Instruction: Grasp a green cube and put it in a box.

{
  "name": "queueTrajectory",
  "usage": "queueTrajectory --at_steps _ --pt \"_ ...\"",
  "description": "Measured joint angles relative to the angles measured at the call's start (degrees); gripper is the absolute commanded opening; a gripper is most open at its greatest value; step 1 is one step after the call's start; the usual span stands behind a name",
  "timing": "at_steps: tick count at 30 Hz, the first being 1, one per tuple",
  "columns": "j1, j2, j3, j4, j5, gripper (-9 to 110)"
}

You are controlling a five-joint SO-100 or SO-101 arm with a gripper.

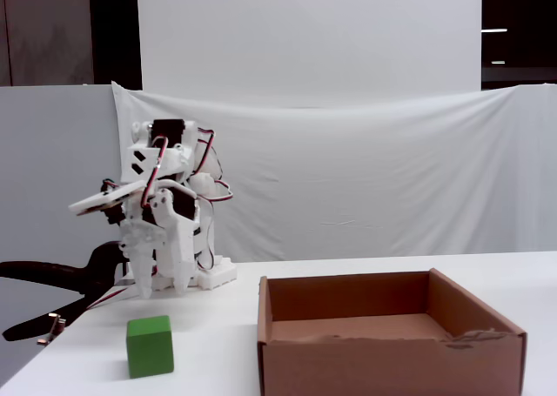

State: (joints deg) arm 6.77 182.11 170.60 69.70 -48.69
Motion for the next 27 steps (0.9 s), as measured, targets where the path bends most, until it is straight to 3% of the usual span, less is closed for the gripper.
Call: queueTrajectory --at_steps 20,27 --pt "1.9 0.0 0.0 -1.5 -0.7 21" --pt "3.6 -0.7 0.1 -5.4 -12.5 21"
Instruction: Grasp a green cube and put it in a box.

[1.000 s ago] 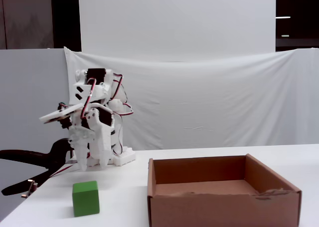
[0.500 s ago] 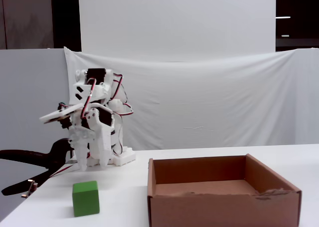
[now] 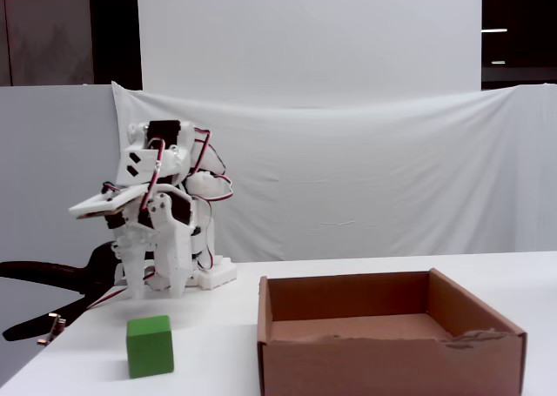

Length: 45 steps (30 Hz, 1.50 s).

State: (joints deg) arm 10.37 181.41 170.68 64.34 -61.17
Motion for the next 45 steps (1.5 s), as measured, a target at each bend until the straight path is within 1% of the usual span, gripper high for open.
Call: queueTrajectory --at_steps 1,4,7,9,12,16,26,36,45 --pt "0.9 0.4 0.0 -2.0 -3.8 21" --pt "1.2 -0.7 0.0 -6.1 -5.4 21" --pt "1.5 -6.2 0.0 -12.0 -6.2 21" --pt "1.5 -9.9 -0.4 -13.1 -6.9 21" --pt "1.5 -15.0 -3.2 -13.0 -7.6 21" --pt "1.5 -23.8 -9.8 -12.3 -7.6 26" --pt "-0.2 -38.0 -20.9 -11.8 -8.0 26" --pt "-1.8 -50.8 -28.1 -11.0 -14.2 27" --pt "-1.8 -62.0 -38.4 -8.5 -15.6 27"
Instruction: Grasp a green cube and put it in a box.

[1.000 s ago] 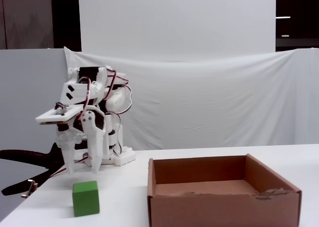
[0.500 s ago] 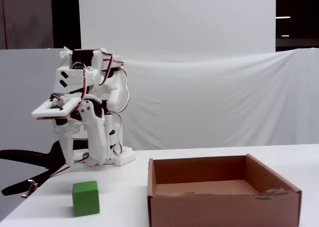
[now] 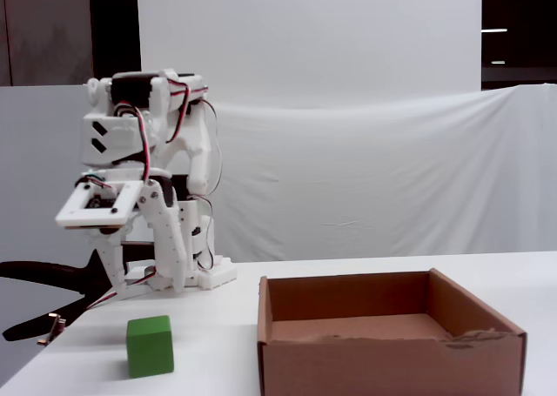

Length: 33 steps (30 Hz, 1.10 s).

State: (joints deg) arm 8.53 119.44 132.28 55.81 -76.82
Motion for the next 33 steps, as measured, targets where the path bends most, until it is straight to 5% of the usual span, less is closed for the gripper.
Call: queueTrajectory --at_steps 33 --pt "-4.5 -21.9 -14.5 -2.8 -6.2 27"
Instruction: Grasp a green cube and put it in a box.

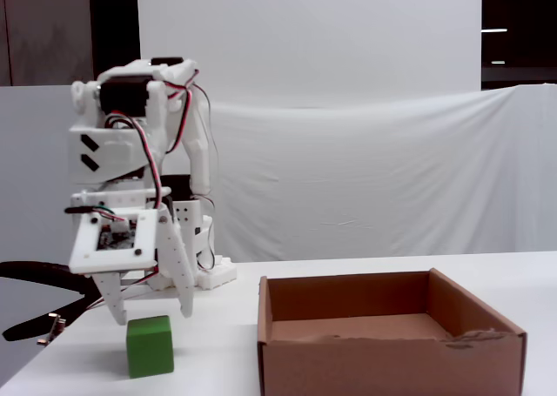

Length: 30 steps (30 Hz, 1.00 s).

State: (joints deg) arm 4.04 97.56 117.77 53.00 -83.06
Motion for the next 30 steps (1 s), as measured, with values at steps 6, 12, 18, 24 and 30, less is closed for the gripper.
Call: queueTrajectory --at_steps 6,12,18,24,30 --pt "-0.1 -0.4 0.0 -0.8 -1.5 27" --pt "0.0 -1.2 0.0 -0.8 -2.9 27" --pt "0.0 -4.1 -2.9 -2.1 -2.9 27" --pt "0.0 -6.0 -4.4 -3.3 -3.9 27" --pt "0.0 -6.9 -4.6 -3.9 -4.6 27"
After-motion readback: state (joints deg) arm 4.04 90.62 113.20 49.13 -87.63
